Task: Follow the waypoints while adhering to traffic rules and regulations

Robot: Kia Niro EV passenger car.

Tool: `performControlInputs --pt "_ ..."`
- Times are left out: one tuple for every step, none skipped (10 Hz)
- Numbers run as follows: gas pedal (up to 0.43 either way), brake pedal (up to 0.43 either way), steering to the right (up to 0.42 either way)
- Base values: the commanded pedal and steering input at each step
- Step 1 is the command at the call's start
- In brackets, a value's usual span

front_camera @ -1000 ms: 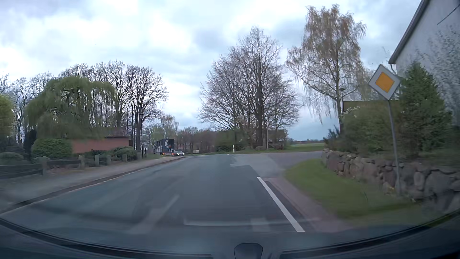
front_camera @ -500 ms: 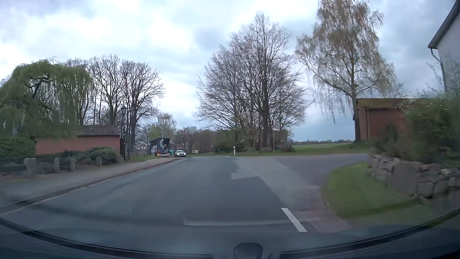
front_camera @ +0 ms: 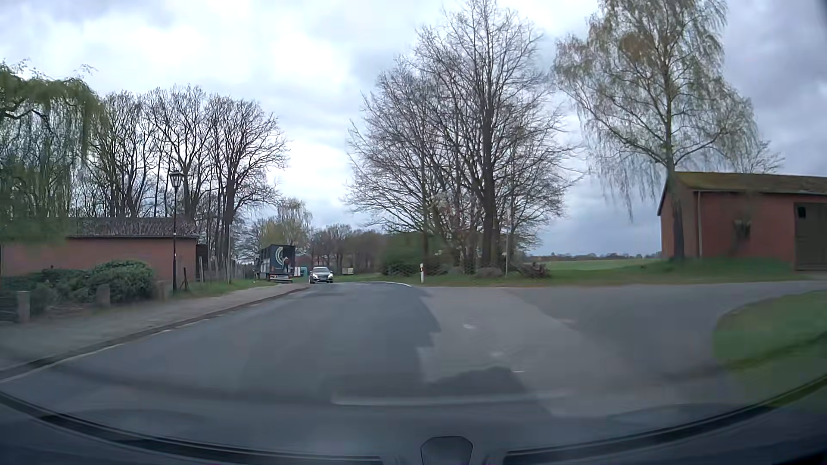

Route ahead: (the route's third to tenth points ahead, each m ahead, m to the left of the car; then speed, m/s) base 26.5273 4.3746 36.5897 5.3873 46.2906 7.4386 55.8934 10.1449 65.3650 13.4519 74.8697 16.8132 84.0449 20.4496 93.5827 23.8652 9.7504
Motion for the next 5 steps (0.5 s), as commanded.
performControlInputs --pt "0.028 0.000 0.000" --pt "0.028 0.000 -0.001" --pt "0.028 0.000 -0.005" --pt "0.028 0.000 -0.010" --pt "0.028 0.000 -0.013"
